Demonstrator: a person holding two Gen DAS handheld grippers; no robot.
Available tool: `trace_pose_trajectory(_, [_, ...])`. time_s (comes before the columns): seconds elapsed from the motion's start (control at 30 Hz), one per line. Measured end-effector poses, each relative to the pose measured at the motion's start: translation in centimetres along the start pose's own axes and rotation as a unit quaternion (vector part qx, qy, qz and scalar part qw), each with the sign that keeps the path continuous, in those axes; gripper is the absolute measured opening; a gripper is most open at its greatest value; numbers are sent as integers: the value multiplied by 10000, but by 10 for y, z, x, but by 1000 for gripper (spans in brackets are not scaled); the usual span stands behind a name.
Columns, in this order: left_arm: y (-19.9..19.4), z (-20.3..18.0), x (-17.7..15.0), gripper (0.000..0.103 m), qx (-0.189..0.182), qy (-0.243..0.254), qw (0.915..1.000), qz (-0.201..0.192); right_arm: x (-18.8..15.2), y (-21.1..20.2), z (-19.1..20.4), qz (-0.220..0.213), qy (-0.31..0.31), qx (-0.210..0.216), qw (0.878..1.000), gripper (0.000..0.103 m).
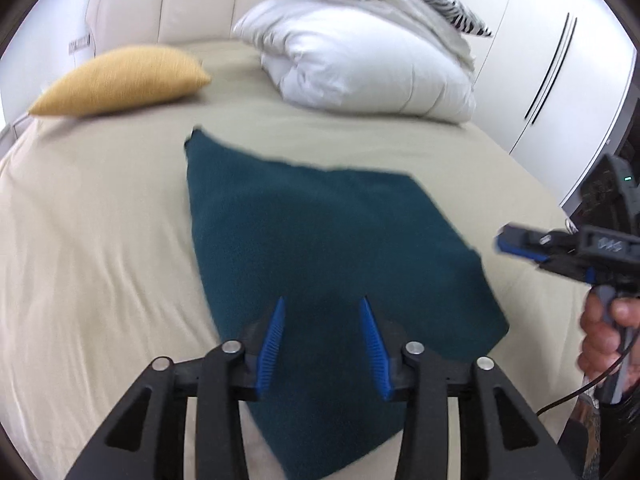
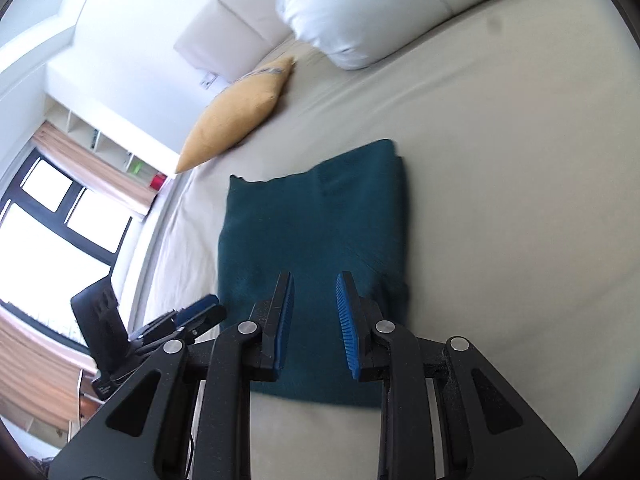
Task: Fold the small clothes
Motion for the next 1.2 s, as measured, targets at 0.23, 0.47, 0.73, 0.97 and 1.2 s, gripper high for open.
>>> trace_pose_trajectory(0.23, [56,9,25,45,109,-10,9994,320,-9,48,-53,138,868,437,9952,14])
trace_pose_trajectory(0.47, [68,11,20,43,-42,-57,9993,373,0,17,-45,-116,552,106,9984,16])
trace_pose_trajectory(0.73, [71,12,16,43,-37,30,9991,414,48,55,-23,121,171,75,9998,19])
trace_pose_trajectory(0.97, [73,10,13,43,6,117,9992,376,65,105,-52,325,548,45,9980,15])
trace_pose_trajectory(1.2, [72,10,11,43,20,152,9994,322,76,68,-66,-456,615,-431,9961,17])
Point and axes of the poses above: each gripper's, at about its wrist camera, not at the fingertips, and y roughly the way its jaws point, z to its left, x to its top, the point moved 8 cm from there along y, roughly the way its jaws point, and after that the axes turned 14 degrees about x, right-handed, at the moved point
